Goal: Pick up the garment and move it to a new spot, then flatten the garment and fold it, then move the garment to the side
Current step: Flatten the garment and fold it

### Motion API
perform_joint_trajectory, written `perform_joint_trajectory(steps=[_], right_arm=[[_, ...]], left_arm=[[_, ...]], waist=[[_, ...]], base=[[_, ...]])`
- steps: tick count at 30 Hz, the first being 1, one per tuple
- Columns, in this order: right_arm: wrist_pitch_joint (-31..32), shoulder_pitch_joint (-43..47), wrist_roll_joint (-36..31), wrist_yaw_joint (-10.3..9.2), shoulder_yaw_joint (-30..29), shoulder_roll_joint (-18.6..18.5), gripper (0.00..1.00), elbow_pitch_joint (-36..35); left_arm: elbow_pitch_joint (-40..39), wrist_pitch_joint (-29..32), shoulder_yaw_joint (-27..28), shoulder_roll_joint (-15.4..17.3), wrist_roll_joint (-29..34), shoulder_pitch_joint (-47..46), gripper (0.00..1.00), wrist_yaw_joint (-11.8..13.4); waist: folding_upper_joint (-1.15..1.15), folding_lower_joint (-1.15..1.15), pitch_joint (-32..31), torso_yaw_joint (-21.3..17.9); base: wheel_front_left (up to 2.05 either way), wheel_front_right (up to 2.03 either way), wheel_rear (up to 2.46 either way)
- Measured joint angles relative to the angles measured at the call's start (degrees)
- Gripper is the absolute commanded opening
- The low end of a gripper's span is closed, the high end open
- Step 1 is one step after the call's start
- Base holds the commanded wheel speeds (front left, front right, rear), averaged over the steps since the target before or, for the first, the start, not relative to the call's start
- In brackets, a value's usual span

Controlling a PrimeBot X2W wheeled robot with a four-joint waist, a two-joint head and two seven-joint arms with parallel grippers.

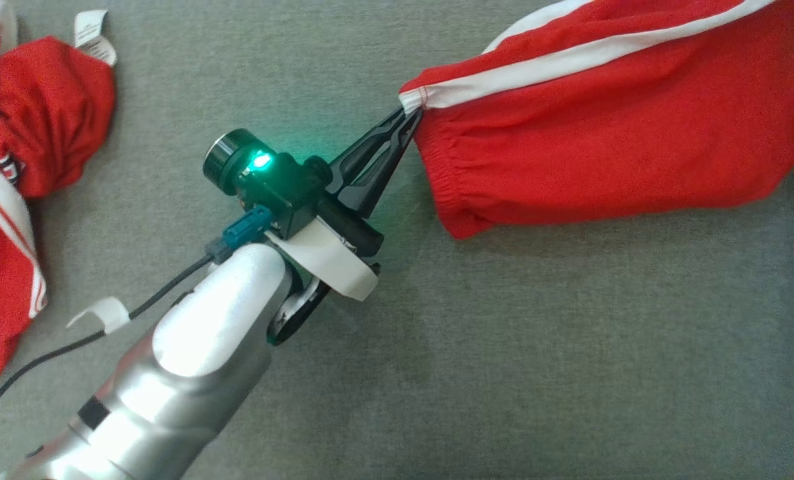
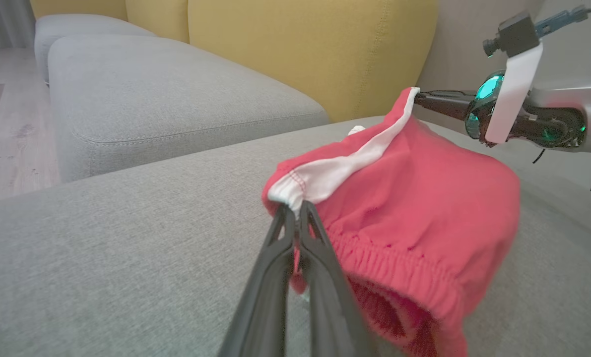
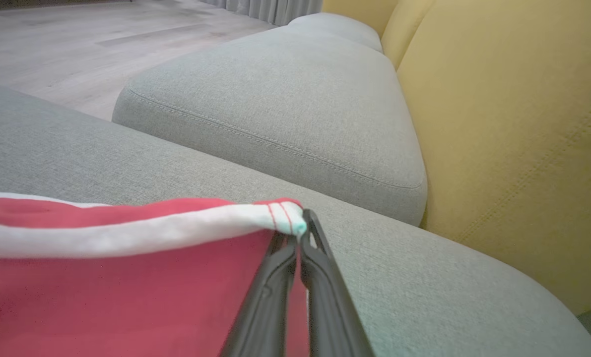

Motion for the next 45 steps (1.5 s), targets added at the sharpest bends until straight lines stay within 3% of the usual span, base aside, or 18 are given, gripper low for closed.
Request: perform_joint_trajectory(steps=[6,7,8,9,10,11,17,24,28,32,33,34,35,36,37,45], right_arm=[[-0.57,-3.15,1.64,0.0,3.76,-0.71,0.0,4.58],[-0.58,-3.61,2.07,0.0,4.42,-0.71,0.04,5.16],[-0.74,-4.0,2.44,0.01,4.91,-0.69,0.43,5.77],[-1.13,-4.22,2.79,0.0,4.98,-0.69,1.0,6.22],[-1.25,-4.39,3.22,0.0,4.9,-0.7,1.0,6.56],[-1.35,-4.49,3.89,0.0,4.83,-0.69,1.0,6.79],[-1.74,-3.57,10.72,0.0,4.22,0.86,1.0,6.89],[-1.24,2.96,21.83,0.0,4.2,1.12,1.0,9.35],[2.0,5.03,27.95,0.0,5.15,0.65,1.0,10.77],[5.91,5.79,33.85,0.0,6.02,-0.15,1.0,11.1],[6.8,5.82,35.39,0.0,6.04,-0.46,0.94,10.96],[7.79,5.83,36.74,0.0,6.21,-0.81,0.6,10.77],[8.39,5.88,37.69,0.0,6.48,-1.2,0.16,10.47],[8.66,5.96,38.32,0.0,6.81,-1.54,0.16,10.32],[8.7,6.1,38.63,0.0,7.21,-1.77,0.0,10.26],[5.7,8.41,40.97,0.0,8.94,-1.93,0.0,11.47]], left_arm=[[-0.18,-0.56,0.01,-0.63,-0.49,0.01,0.0,1.0],[-0.16,-0.56,0.0,-0.67,-0.51,0.02,0.0,1.0],[-0.16,-0.56,-0.01,-0.76,-0.51,0.03,0.14,1.07],[-0.16,-0.56,-0.01,-0.93,-0.53,0.03,0.41,1.36],[-0.16,-0.56,-0.02,-1.09,-0.62,0.04,0.84,1.45],[-0.16,-0.63,-0.03,-1.29,-0.88,0.08,1.0,1.51],[-0.01,-2.07,0.12,-1.64,-1.1,0.85,1.0,3.12],[-0.54,-5.57,3.25,-3.68,0.55,6.55,1.0,11.12],[-5.39,-5.8,7.94,-5.9,4.04,11.41,1.0,16.3],[-11.9,-6.05,12.6,-8.26,7.82,17.07,1.0,18.06],[-12.82,-6.05,13.22,-8.59,8.61,18.55,1.0,18.03],[-13.51,-6.05,13.93,-8.86,9.36,20.08,1.0,17.85],[-13.94,-6.05,14.65,-9.06,9.98,21.53,1.0,17.51],[-14.24,-6.04,15.25,-9.16,10.59,22.83,1.0,17.48],[-14.46,-6.04,15.9,-9.28,11.22,23.92,1.0,17.3],[-15.99,-6.04,20.49,-10.14,14.6,27.5,1.0,16.0]], waist=[[0.0,0.0,0.36,1.93],[0.0,0.0,0.3,2.0],[0.0,0.0,0.18,2.01],[0.0,-0.01,0.07,2.0],[0.0,-0.01,-0.04,1.99],[0.0,-0.01,-0.18,1.99],[0.0,-0.01,-1.29,1.68],[0.0,-0.01,-3.45,2.12],[0.0,-0.01,-4.16,3.96],[0.0,-0.01,-4.62,6.36],[0.0,-0.01,-4.73,6.95],[0.0,-0.02,-4.87,7.52],[0.0,-0.01,-5.01,8.03],[0.0,-0.01,-5.18,8.49],[0.0,-0.01,-5.37,8.87],[0.0,-0.01,-8.09,8.19]], base=[[0.0,0.0,0.0],[0.0,0.0,0.0],[0.0,0.0,0.0],[0.0,0.0,0.0],[0.0,0.0,0.0],[0.0,0.0,0.0],[0.0,0.0,0.0],[0.0,0.0,0.0],[0.0,0.0,0.0],[0.0,0.0,0.0],[0.0,0.0,0.0],[0.0,0.0,0.0],[0.0,0.0,0.0],[0.0,0.0,0.0],[0.0,0.0,0.0],[0.0,0.0,0.0]])
